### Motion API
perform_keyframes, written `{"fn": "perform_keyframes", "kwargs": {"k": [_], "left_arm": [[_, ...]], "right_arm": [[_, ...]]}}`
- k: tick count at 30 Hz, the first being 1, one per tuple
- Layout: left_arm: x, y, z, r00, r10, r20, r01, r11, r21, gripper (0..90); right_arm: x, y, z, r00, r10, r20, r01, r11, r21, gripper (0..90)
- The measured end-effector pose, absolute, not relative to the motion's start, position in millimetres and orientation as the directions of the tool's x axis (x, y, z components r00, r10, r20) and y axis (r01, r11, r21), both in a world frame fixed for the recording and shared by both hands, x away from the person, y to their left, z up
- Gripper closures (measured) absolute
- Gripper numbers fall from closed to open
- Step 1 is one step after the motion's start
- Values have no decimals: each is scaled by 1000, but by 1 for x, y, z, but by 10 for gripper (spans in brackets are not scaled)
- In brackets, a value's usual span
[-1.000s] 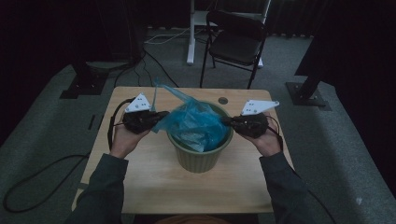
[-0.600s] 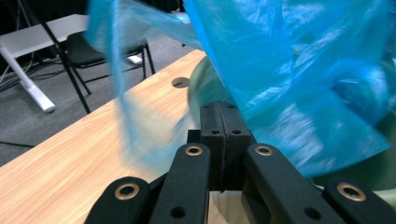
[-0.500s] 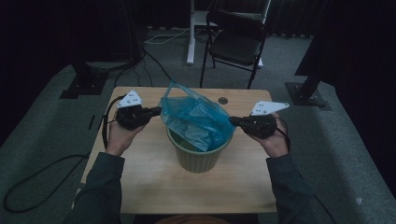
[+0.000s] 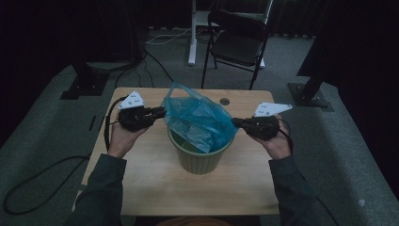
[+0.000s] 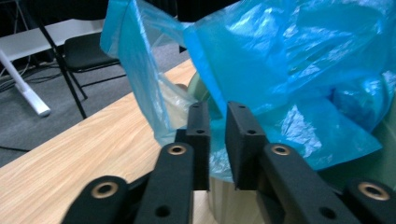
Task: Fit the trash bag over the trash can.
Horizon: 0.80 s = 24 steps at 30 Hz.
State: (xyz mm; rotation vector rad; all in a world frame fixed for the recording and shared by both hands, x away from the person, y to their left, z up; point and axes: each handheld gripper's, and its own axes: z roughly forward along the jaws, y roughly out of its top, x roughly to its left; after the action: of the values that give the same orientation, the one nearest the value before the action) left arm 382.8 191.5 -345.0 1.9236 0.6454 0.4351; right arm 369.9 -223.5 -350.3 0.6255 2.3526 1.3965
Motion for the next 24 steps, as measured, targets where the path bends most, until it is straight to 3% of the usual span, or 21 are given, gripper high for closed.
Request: {"fn": "perform_keyframes", "kwargs": {"k": [5,8,14,24], "left_arm": [[384,188,-341,807,591,-3,239,-322,916,628],[386,180,-340,810,587,0,247,-340,907,607],[380,168,-344,839,544,10,218,-353,910,840],[345,157,-358,894,445,56,157,-427,890,890]], "right_arm": [[370,-223,-351,-850,524,-58,199,420,886,892],[370,-222,-352,-852,520,-58,196,421,886,892],[370,-220,-353,-855,516,-60,193,423,885,892],[368,-222,-353,-849,525,-58,197,417,887,892]]}}
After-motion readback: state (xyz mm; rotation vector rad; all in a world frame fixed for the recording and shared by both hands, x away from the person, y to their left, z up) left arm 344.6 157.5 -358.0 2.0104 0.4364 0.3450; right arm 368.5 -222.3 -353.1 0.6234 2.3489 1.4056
